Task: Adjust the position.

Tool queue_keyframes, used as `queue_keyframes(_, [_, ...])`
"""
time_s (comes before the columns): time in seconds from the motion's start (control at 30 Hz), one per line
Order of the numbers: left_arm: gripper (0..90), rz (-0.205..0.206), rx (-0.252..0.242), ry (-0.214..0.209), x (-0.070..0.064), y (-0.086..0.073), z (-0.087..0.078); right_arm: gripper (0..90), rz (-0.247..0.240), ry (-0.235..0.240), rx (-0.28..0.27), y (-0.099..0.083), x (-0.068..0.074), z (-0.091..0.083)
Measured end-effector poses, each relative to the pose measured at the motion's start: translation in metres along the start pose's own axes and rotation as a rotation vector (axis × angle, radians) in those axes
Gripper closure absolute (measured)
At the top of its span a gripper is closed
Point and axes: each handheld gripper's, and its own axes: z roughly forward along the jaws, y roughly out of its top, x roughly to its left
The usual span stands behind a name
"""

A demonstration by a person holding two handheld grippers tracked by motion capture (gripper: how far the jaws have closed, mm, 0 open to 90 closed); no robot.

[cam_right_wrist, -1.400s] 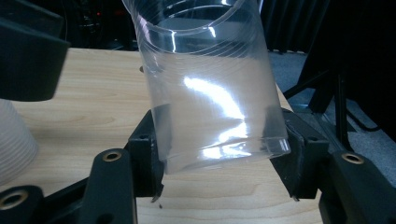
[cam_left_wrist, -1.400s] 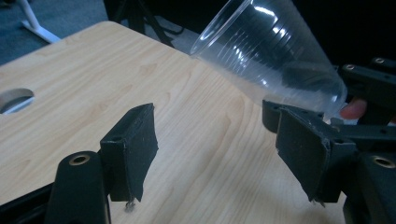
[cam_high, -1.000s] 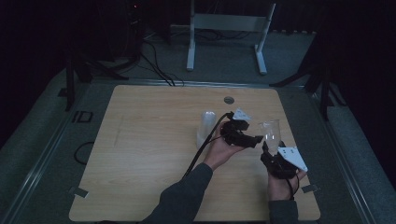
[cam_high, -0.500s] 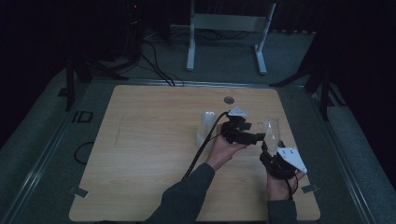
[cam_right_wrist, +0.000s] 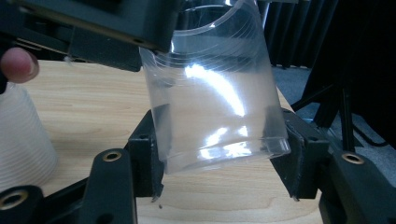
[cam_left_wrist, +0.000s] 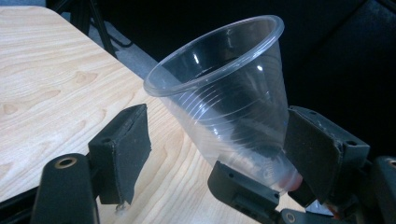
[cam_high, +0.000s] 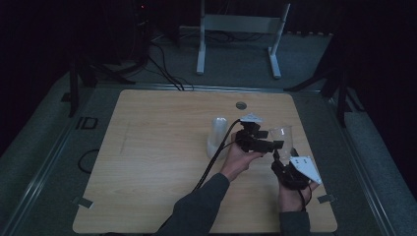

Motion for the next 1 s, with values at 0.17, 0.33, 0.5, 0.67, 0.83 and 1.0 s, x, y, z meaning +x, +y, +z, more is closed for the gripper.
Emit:
queue_keyframes(0.17, [20.3, -0.026, -0.016, -0.019, 0.0, -0.001, 0.004, 42.0, -0.003, 0.003, -0.01, 0.0, 0.001, 0.0])
queue_keyframes(0.33, [19.4, -0.044, -0.026, -0.035, 0.0, -0.001, 0.007, 42.0, -0.002, 0.006, -0.013, 0.0, 0.002, -0.001])
queue_keyframes(0.5, [19.4, -0.067, -0.045, -0.038, 0.0, -0.002, 0.01, 42.0, -0.009, 0.02, -0.018, -0.002, 0.005, -0.002])
queue_keyframes(0.67, [19.4, -0.092, -0.062, -0.042, 0.002, -0.001, 0.01, 42.0, -0.008, 0.028, -0.021, -0.002, 0.006, -0.002])
queue_keyframes(0.83, [19.7, -0.107, -0.078, -0.044, 0.002, -0.001, 0.011, 41.9, -0.008, 0.036, -0.023, -0.002, 0.008, -0.002])
queue_keyframes(1.0, [22.4, -0.117, -0.098, -0.047, 0.001, -0.002, 0.011, 41.7, -0.007, 0.048, -0.029, -0.001, 0.007, -0.003])
